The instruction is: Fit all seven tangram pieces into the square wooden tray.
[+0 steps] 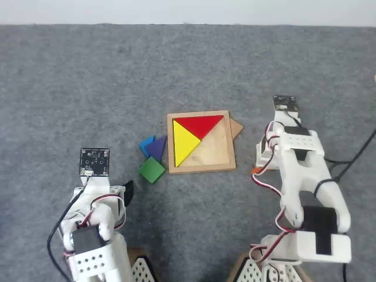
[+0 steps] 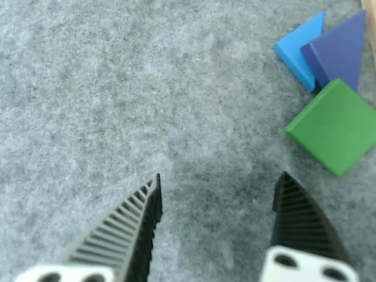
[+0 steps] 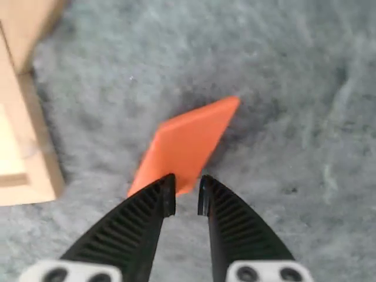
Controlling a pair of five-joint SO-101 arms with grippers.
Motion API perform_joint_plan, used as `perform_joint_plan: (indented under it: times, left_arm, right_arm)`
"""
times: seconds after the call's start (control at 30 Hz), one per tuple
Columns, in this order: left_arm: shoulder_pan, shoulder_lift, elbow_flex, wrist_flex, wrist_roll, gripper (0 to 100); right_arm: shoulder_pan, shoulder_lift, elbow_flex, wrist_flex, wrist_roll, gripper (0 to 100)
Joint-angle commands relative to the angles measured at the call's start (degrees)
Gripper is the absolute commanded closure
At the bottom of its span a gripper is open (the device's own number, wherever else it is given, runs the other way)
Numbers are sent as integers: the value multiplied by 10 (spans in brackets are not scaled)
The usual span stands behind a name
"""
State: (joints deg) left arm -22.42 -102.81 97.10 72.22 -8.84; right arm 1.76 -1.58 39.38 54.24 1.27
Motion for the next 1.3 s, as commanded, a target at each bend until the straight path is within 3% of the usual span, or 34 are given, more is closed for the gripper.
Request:
perform_joint_plan:
  times: [0.0, 0.27, 0.6, 0.87, 1.07, 1.27]
  left_arm:
    - [0, -12, -7, 2, 3, 702]
    - [0, -12, -7, 2, 3, 702]
    - [0, -12, -7, 2, 3, 702]
    - [0, -12, -7, 2, 3, 702]
    - [0, -12, -7, 2, 3, 702]
    - [0, -12, -7, 2, 3, 702]
  right_arm:
    - [22, -2, 6, 7, 8, 912]
    - [5, -22, 4, 2, 7, 912]
    - [-76, -211, 8, 9, -27, 912]
    - [-121, -143, -5, -48, -56, 911]
    - [-119, -23, -74, -45, -199, 906]
    - [-97, 58, -90, -33, -267, 838]
